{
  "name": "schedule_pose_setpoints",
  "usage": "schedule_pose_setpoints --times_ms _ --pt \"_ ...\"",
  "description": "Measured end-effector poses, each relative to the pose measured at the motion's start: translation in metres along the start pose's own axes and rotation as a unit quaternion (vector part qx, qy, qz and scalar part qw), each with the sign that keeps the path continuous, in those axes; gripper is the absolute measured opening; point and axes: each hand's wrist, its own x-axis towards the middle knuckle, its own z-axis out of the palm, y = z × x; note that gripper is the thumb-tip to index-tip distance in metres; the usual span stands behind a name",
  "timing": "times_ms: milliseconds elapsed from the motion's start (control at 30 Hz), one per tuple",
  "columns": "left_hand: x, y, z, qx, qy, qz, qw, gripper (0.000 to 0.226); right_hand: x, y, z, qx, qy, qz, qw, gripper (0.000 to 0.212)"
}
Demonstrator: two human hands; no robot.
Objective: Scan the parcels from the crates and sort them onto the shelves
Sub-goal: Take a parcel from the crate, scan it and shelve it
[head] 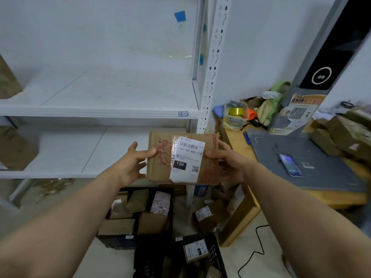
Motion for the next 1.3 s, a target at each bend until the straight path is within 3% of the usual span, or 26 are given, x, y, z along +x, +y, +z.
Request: schedule_pose_setpoints --times_ms 100,233,333,433,500,600,700,833,1033,1167,1233,1300 --pt "0.0 -0.006 0.014 0.052 -0.066 -0.017 0.996 0.142 0.007 0.011 -0.018 0.004 -0.068 0.024 0.997 0.095" --pt "0.006 -0.033 0.044 0.099 -0.082 -0.038 0.991 0.118 0.002 0.03 -0.036 -0.005 -0.054 0.04 0.998 0.07" --pt "0.017 -0.052 0.069 0.102 -0.027 -0.047 0.993 0.124 0.004 0.047 -0.046 0.001 0.028 0.083 0.996 0.037" --pt "0.028 -0.07 0.095 0.101 0.045 -0.058 0.992 0.133 0.019 0.071 -0.061 -0.077 0.162 0.117 0.977 0.023" --pt "0.037 -0.083 0.107 0.097 0.077 -0.072 0.99 0.126 0.029 0.085 -0.079 -0.173 0.236 0.108 0.95 0.023" --pt "0.05 -0.1 0.12 0.114 0.104 -0.093 0.984 0.119 0.039 0.101 -0.117 -0.275 0.281 0.079 0.916 0.03" --pt "0.061 -0.115 0.129 0.133 0.128 -0.108 0.977 0.116 0.054 0.115 -0.155 -0.33 0.32 0.065 0.886 0.036" --pt "0.078 -0.134 0.133 0.126 0.142 -0.124 0.974 0.113 0.074 0.13 -0.188 -0.368 0.34 0.097 0.86 0.063" --pt "0.098 -0.158 0.128 0.119 0.153 -0.132 0.972 0.108 0.098 0.15 -0.223 -0.338 0.329 0.138 0.871 0.072" --pt "0.107 -0.17 0.123 0.136 0.168 -0.139 0.966 0.117 0.102 0.156 -0.229 -0.322 0.307 0.153 0.882 0.05" --pt "0.101 -0.164 0.134 0.122 0.176 -0.135 0.967 0.096 0.098 0.154 -0.221 -0.257 0.272 0.161 0.913 0.032" --pt "0.097 -0.159 0.138 0.097 0.208 -0.121 0.966 0.074 0.088 0.152 -0.206 -0.147 0.217 0.17 0.95 0.027"
